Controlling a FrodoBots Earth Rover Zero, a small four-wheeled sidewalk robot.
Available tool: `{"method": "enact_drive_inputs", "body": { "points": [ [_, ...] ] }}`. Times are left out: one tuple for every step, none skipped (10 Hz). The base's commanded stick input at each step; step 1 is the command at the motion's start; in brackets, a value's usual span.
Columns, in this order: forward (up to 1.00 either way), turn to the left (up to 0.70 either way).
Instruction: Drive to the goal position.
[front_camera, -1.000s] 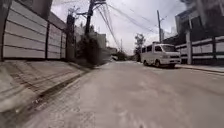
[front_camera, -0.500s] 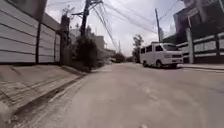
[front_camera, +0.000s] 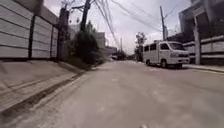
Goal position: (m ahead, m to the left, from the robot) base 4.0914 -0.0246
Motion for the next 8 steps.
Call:
{"method": "enact_drive_inputs", "body": {
  "points": [
    [1.0, 0.0],
    [1.0, 0.0],
    [1.0, 0.0],
    [1.0, 0.0],
    [1.0, 0.0],
    [1.0, 0.0],
    [1.0, 0.0],
    [1.0, 0.0]
  ]
}}
